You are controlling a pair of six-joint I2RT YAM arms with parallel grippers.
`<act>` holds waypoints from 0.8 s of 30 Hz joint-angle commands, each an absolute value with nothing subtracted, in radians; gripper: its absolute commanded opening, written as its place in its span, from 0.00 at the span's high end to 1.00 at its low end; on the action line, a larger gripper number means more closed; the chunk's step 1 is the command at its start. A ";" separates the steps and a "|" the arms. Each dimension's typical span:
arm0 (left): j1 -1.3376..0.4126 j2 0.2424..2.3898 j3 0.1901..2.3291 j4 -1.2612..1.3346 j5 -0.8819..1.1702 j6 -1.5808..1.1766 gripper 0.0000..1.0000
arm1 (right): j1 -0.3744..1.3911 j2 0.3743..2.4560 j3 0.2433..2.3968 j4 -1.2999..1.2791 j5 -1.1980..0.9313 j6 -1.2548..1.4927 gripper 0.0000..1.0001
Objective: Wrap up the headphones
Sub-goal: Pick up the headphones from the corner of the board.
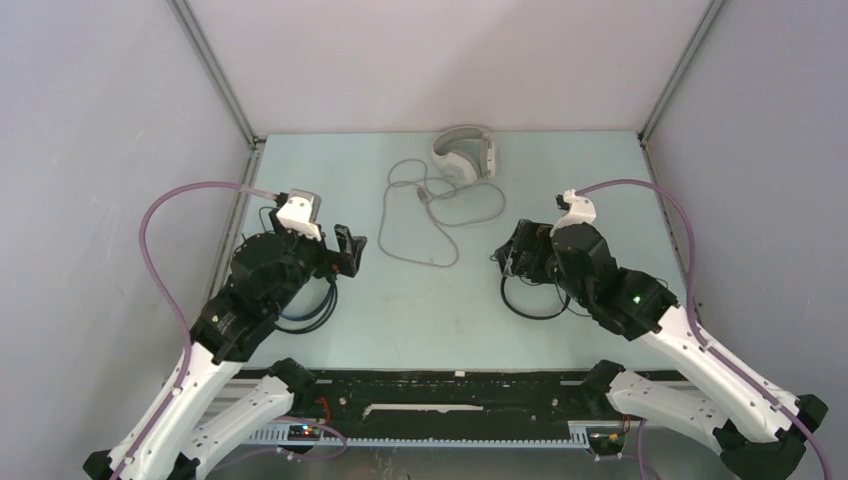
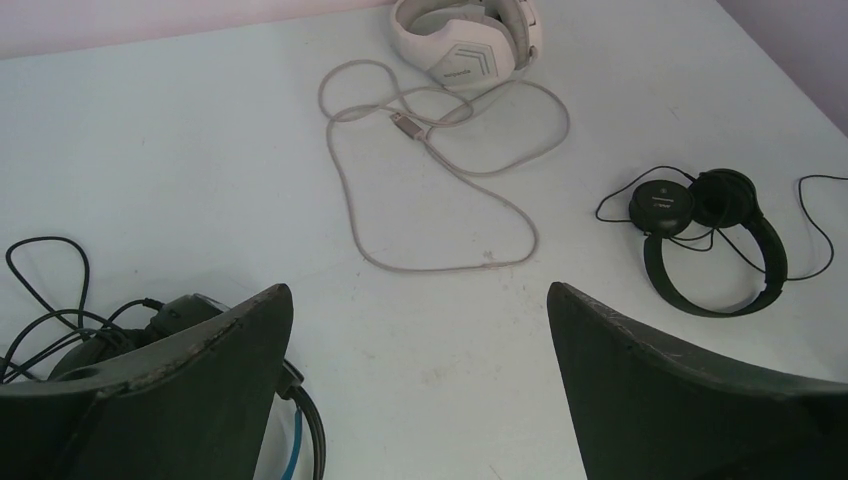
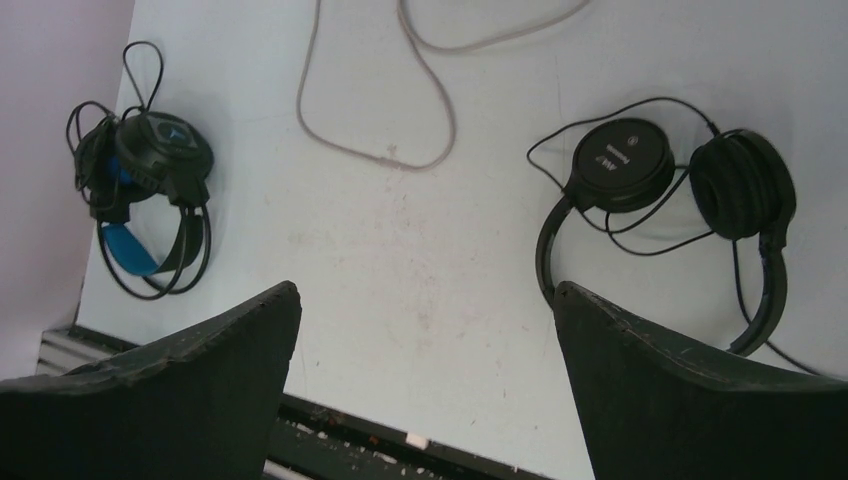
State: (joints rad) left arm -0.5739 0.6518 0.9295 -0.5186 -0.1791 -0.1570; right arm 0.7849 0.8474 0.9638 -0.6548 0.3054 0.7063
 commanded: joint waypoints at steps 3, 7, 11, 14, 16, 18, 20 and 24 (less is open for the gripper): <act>-0.578 0.640 0.918 -0.505 -0.221 -0.143 0.00 | 0.782 0.945 0.960 -0.504 0.459 0.625 0.00; -0.577 0.636 0.920 -0.512 -0.218 -0.142 0.00 | 0.761 1.058 0.974 -0.343 0.520 0.536 0.02; -0.575 0.618 0.919 -0.511 -0.225 -0.150 0.00 | 0.655 1.250 1.035 -0.196 0.482 0.466 0.05; -0.574 0.605 0.914 -0.508 -0.228 -0.153 0.00 | 0.592 1.414 1.143 -0.150 0.457 0.419 0.12; -0.572 0.602 0.913 -0.506 -0.231 -0.153 0.00 | 0.575 1.514 1.223 -0.115 0.478 0.366 0.16; -0.573 0.600 0.913 -0.506 -0.228 -0.156 0.00 | 0.551 1.613 1.336 -0.110 0.474 0.350 0.18; -0.573 0.597 0.913 -0.505 -0.218 -0.155 0.00 | 0.526 1.710 1.435 -0.130 0.446 0.361 0.20; -0.572 0.590 0.909 -0.500 -0.206 -0.156 0.00 | 0.496 1.881 1.619 -0.156 0.423 0.366 0.21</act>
State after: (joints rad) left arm -0.5739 0.6014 0.9295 -0.5274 -0.2077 -0.1574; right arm 0.5274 1.7588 1.4338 -0.1867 0.4381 0.3851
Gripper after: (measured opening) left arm 0.996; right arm 0.803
